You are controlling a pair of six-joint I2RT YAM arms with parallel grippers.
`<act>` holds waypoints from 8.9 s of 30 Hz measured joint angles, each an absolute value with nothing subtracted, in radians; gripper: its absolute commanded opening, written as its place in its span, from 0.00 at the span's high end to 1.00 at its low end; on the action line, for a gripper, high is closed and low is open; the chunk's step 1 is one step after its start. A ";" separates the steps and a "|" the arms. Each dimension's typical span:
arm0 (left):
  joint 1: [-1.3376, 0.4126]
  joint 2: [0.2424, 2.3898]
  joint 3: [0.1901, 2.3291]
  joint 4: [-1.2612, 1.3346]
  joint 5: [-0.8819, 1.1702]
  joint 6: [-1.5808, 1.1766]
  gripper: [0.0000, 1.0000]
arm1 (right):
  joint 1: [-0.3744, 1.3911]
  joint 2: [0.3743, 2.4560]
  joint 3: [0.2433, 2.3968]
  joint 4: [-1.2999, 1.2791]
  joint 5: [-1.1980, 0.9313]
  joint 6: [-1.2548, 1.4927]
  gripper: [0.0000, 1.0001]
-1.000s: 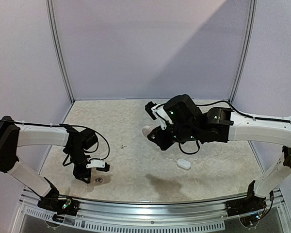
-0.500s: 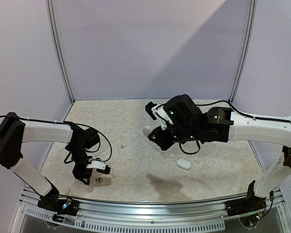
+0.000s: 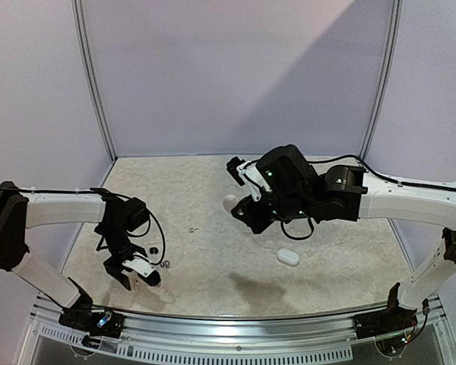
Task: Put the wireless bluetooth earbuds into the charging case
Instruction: Pick up the right earbud from the center of the board, then place the right earbud at the center of the board, then pass from the right arm to the left, then pass from the left arm to the right, then pass from the right arm to the left, then open the charging case at the center of the board.
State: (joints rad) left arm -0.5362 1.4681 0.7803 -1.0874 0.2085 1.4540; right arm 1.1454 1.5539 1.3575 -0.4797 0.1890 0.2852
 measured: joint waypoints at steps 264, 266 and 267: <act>-0.379 0.302 0.299 0.168 0.845 -0.089 1.00 | 1.176 2.084 2.082 -0.411 -0.498 -0.134 0.52; -0.379 0.300 0.299 0.159 0.842 -0.078 1.00 | 1.176 2.084 2.083 -0.415 -0.495 -0.129 0.55; -0.379 0.300 0.299 0.155 0.840 -0.074 1.00 | 1.176 2.084 2.085 -0.419 -0.495 -0.122 0.55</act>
State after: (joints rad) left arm -0.3790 0.3000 0.2985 0.1555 0.8402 -0.0738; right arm 1.1763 2.0838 2.0850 -0.4194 -0.4950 -0.1219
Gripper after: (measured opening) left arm 0.182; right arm 0.467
